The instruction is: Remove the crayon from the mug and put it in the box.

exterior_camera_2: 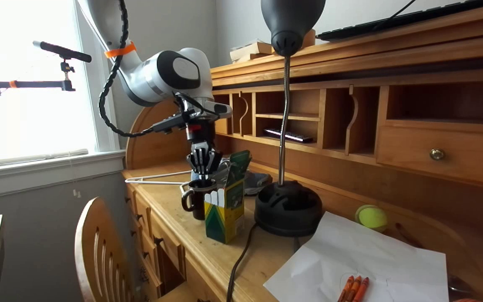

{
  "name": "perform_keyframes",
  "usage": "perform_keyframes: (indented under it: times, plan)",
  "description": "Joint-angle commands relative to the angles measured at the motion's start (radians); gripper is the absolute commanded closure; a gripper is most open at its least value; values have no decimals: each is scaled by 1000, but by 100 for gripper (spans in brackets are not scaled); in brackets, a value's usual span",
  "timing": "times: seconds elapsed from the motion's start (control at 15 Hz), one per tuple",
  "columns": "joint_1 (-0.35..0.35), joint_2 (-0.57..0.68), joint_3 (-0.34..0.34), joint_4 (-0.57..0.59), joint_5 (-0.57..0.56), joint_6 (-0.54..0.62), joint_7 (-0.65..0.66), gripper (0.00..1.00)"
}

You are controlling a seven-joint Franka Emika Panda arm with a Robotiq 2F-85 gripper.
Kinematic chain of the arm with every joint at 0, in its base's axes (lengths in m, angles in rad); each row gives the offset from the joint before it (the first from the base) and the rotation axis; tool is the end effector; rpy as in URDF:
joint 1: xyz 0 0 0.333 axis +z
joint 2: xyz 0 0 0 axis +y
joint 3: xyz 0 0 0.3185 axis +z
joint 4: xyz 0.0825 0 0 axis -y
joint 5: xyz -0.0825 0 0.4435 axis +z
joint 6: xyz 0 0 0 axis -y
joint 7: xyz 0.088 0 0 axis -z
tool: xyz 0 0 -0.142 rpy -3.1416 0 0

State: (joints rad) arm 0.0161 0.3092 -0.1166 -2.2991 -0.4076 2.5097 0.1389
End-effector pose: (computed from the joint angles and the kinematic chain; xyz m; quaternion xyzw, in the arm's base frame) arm 0.5433 -0.0644 0.1233 0.9890 0.0530 -0.0474 0.1299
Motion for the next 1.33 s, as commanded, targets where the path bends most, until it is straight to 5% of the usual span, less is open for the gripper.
perform_keyframes:
  times: [0.0,0.6,1.27]
  plan:
    - [16,14,-18,6,-36,19,35,100]
    - [49,1,-54,-6,-154,46,119,75]
    - [60,8,-59,3,-262,54,194,76]
